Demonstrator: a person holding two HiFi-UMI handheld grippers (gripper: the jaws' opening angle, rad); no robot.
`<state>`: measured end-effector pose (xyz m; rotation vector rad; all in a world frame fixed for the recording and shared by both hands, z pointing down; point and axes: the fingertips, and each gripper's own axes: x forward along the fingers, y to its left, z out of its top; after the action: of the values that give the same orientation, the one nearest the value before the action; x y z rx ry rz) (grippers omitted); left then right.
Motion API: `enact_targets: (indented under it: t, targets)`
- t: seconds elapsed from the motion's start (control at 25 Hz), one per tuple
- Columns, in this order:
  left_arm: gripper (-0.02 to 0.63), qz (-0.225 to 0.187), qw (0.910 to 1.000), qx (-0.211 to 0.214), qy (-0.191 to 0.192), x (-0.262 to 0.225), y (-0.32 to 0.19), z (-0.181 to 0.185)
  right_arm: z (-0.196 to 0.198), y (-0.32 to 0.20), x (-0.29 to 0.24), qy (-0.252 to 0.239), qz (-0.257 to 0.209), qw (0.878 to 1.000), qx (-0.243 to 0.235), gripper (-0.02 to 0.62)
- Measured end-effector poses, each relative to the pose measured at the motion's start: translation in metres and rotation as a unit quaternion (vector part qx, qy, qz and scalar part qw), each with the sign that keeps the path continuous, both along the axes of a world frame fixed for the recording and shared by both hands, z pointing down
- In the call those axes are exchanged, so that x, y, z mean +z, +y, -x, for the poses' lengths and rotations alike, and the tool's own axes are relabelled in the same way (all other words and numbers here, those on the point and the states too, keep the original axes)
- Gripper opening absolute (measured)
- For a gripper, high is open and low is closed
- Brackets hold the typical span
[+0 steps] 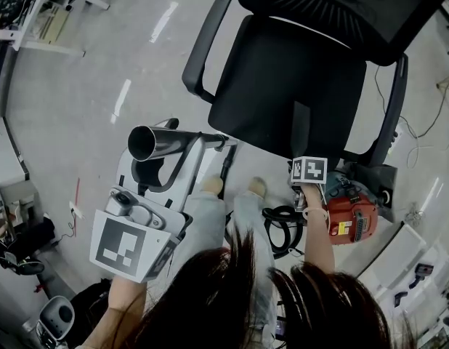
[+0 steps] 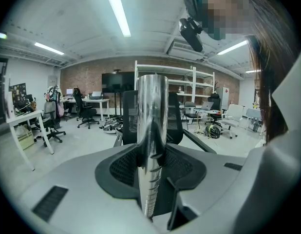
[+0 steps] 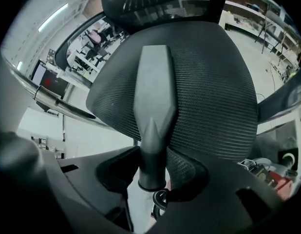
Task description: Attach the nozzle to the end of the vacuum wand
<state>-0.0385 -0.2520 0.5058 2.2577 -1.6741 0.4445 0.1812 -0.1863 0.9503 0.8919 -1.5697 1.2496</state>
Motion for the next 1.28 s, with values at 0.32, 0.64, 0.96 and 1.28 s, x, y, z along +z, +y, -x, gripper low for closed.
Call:
enact_targets:
  t: [0.32,0.64,0.96,1.28]
  targets:
    - [0.156,-0.001,1.0000,0.006,-0.001,-0.001,0.003,-0.003,0.000,0.001,-0.004,-0.021,-0.012,0.999,0.022,0.176]
    - [0.156,-0.004,0.9999,0.015,-0.002,-0.003,0.011,-0.007,0.001,0.015,-0.016,-0.061,-0.012,0.995,0.074,0.176]
    - [0.156,-0.006,0.9993,0.038,0.001,-0.005,0.017,-0.013,0.006,0.025,-0.038,-0.100,-0.017,0.987,0.128,0.176]
    - [0.156,-0.004,0.9978,0.066,-0.001,-0.012,0.025,-0.019,0.012,0.033,-0.070,-0.125,-0.027,0.977,0.170,0.175]
